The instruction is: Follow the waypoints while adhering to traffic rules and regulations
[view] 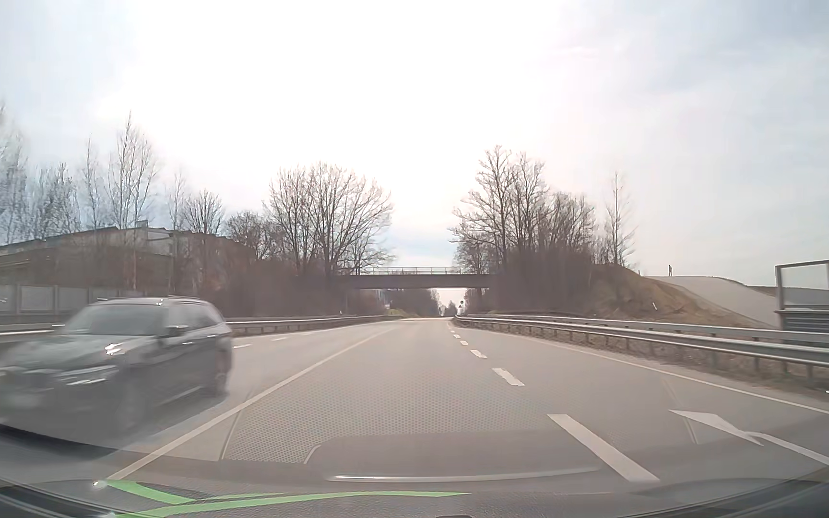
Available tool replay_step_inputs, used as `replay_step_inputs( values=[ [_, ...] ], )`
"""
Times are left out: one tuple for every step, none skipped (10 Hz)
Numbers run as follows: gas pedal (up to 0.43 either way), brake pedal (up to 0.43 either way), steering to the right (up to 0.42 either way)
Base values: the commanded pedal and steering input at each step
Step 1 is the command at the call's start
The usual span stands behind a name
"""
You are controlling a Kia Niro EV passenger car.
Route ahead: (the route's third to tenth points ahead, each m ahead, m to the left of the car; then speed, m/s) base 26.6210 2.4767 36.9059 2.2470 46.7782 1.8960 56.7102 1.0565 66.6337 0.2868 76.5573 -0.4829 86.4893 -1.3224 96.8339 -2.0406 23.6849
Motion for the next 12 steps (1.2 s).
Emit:
replay_step_inputs(
  values=[
    [0.26,0.0,0.003],
    [0.26,0.0,0.003],
    [0.26,0.0,0.003],
    [0.26,0.0,0.003],
    [0.26,0.0,0.003],
    [0.26,0.0,0.004],
    [0.26,0.0,0.005],
    [0.26,0.0,0.005],
    [0.26,0.0,0.006],
    [0.26,0.0,0.006],
    [0.26,0.0,0.007],
    [0.26,0.0,0.007]
  ],
)
